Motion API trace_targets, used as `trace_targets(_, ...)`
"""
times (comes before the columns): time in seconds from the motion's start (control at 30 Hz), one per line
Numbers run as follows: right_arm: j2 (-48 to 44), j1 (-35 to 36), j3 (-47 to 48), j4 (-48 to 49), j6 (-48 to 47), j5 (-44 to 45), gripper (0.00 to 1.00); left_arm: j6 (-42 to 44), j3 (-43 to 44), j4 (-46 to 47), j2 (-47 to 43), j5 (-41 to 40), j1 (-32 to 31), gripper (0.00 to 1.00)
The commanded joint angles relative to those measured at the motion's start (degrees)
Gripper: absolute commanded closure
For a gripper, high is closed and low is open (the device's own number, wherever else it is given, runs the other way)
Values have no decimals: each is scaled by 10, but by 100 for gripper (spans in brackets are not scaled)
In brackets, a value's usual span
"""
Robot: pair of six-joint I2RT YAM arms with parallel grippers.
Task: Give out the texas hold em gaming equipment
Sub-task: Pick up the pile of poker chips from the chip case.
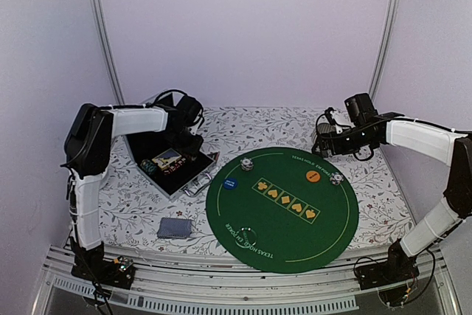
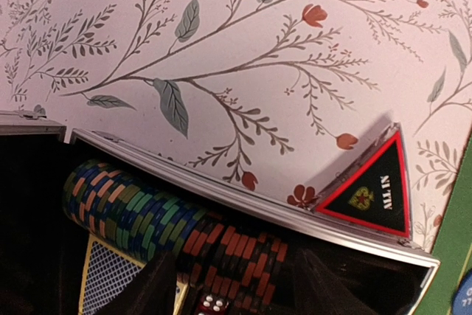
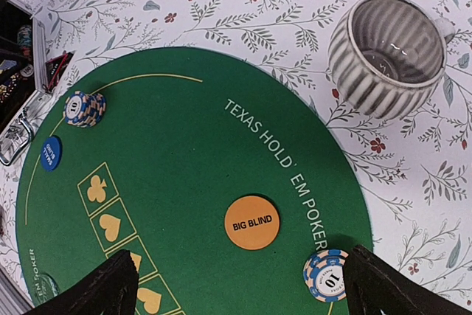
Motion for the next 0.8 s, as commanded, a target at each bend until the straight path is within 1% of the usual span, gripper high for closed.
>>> trace_targets(0.0, -2, 4, 1, -5, -2, -10, 1, 8, 8, -8, 34, 21, 11, 43)
trace_targets(0.27, -3, 4, 1, -5, 0, -14, 1, 6, -15, -6, 19, 66, 3, 43)
trace_targets(0.43, -1, 4, 3, -5, 0, -16, 1, 9, -33, -1, -8, 42, -11, 43)
trace_targets(0.6, 8, 4, 7, -6, 0, -23, 1, 10, -26, -9, -22, 20, -11, 43)
trace_targets(0.77, 12, 4, 6, -7, 1, -26, 1, 12, -20, -23, -26, 14, -16, 43)
